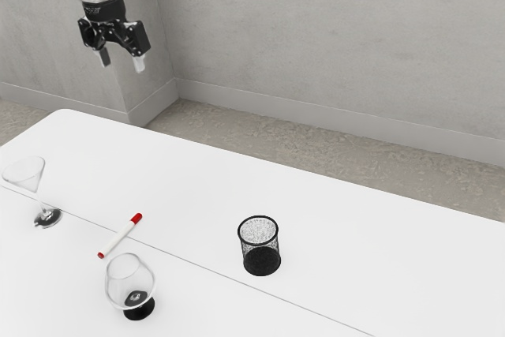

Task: Put the marker into the pen holder.

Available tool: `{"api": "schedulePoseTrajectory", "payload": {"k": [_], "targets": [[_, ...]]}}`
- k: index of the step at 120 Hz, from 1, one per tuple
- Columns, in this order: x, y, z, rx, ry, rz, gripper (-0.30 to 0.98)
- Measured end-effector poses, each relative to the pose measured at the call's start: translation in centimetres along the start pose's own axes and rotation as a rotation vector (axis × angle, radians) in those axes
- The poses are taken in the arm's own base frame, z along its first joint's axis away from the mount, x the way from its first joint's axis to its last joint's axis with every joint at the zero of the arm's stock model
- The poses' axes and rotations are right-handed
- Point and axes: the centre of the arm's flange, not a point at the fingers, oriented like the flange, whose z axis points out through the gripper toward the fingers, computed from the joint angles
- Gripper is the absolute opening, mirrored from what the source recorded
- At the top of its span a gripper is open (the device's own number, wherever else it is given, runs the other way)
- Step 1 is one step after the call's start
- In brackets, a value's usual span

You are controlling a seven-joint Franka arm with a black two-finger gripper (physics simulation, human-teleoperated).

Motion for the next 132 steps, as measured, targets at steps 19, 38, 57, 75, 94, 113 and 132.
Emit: {"api": "schedulePoseTrajectory", "payload": {"k": [19,38,57,75,94,113,132], "targets": [[0.1,0.1,0.0,-0.005,-0.002,0.058,0.67],[4.5,1.1,7.3,0.018,-0.037,0.106,0.67],[9.5,1.7,20.9,0.063,-0.072,0.145,0.67],[10.6,-0.1,28.1,0.083,-0.074,0.154,0.67],[5.7,-2.6,31.8,0.051,-0.149,0.154,0.67],[1.3,-3.5,35.2,0.022,-0.200,0.178,0.67],[-2.0,-2.7,37.7,0.003,-0.224,0.217,0.67]]}}
